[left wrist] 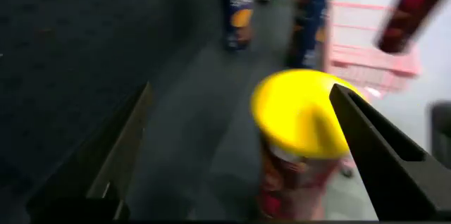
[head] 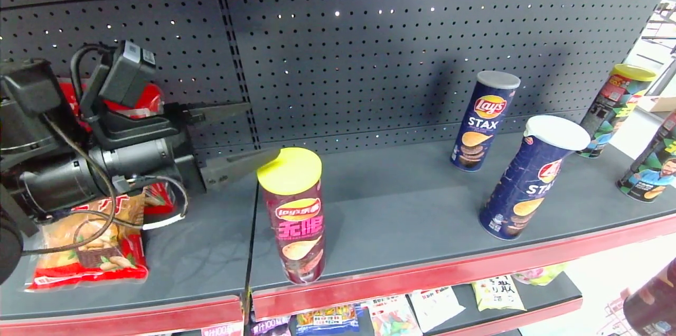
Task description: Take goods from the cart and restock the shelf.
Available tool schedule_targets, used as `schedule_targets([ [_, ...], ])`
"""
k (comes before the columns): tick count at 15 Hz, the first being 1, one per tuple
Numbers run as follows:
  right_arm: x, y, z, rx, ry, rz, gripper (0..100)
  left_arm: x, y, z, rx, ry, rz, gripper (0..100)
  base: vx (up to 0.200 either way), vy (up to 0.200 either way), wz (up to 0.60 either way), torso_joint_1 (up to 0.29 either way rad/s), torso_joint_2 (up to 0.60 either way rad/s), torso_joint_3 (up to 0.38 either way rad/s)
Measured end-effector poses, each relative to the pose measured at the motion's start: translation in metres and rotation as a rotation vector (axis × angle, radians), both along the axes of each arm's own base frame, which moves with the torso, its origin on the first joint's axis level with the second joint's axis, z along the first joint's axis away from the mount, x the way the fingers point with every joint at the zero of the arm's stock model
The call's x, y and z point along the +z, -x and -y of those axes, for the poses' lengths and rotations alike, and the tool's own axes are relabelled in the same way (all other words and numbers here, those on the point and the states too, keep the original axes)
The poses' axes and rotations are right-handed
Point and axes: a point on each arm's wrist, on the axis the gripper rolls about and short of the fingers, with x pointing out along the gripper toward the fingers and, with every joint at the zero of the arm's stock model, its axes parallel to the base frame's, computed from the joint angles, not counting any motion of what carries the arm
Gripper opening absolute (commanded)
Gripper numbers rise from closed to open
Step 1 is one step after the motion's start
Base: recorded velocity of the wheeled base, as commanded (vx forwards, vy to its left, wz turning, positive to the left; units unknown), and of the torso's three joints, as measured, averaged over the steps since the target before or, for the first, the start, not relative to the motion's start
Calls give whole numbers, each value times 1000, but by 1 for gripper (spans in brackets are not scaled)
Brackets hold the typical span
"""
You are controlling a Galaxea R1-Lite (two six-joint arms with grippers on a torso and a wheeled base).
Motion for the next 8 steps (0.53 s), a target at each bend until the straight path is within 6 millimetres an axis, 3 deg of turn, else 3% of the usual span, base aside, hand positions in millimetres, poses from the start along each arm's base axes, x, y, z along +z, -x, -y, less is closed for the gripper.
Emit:
schedule_targets([
  [4,11,-2,1,-37,38,12,0,14,10,-8,244,107,-99,100,0,0,0,0,0,0],
  [8,9,-9,-1,80,30,-21,0,3,53,-25,456,2,-324,100,0,0,0,0,0,0],
])
